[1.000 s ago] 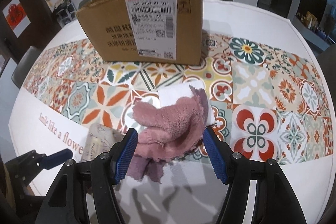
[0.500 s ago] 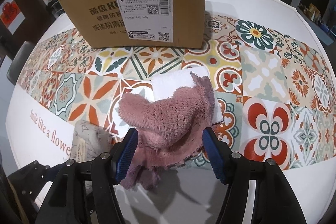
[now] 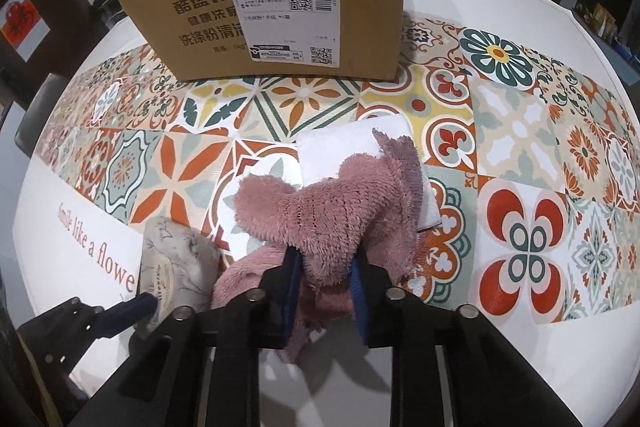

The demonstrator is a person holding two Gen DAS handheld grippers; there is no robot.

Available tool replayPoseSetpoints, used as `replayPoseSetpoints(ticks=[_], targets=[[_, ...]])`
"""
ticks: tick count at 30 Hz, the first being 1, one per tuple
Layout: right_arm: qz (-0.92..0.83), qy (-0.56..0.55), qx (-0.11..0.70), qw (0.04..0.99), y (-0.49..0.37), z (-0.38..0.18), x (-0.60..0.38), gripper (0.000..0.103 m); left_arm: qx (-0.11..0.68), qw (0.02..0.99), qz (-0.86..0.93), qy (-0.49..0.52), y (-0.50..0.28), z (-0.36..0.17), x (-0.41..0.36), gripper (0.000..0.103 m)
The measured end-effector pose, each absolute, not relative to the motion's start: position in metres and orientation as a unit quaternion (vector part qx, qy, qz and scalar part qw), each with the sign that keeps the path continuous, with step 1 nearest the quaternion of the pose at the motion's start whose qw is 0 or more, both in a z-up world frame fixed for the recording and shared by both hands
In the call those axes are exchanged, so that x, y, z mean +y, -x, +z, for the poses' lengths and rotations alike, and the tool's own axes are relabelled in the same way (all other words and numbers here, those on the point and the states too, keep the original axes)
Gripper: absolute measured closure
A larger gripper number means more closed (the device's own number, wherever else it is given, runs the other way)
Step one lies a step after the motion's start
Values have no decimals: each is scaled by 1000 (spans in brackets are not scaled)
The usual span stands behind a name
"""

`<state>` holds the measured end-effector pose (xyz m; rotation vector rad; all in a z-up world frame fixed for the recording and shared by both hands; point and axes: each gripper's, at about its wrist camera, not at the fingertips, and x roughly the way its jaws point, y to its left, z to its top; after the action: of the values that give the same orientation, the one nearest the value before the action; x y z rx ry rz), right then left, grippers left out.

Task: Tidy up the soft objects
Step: 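Grasp the beige lifestyle pouch with the left gripper while the right grasps the pink towel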

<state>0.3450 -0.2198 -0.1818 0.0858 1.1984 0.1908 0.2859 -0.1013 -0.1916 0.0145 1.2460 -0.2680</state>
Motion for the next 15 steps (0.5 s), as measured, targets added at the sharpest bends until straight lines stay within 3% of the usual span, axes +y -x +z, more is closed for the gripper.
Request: replayPoseSetpoints(ticks=[8,15], targets=[[90,-50,557,824,-335,-171,-219,82,576,805,-141,25,-284,-190,-95,84],[89,-54,542,834,-323,-156,-219,84,562,813,-150,27,-280,-180,-93,89]])
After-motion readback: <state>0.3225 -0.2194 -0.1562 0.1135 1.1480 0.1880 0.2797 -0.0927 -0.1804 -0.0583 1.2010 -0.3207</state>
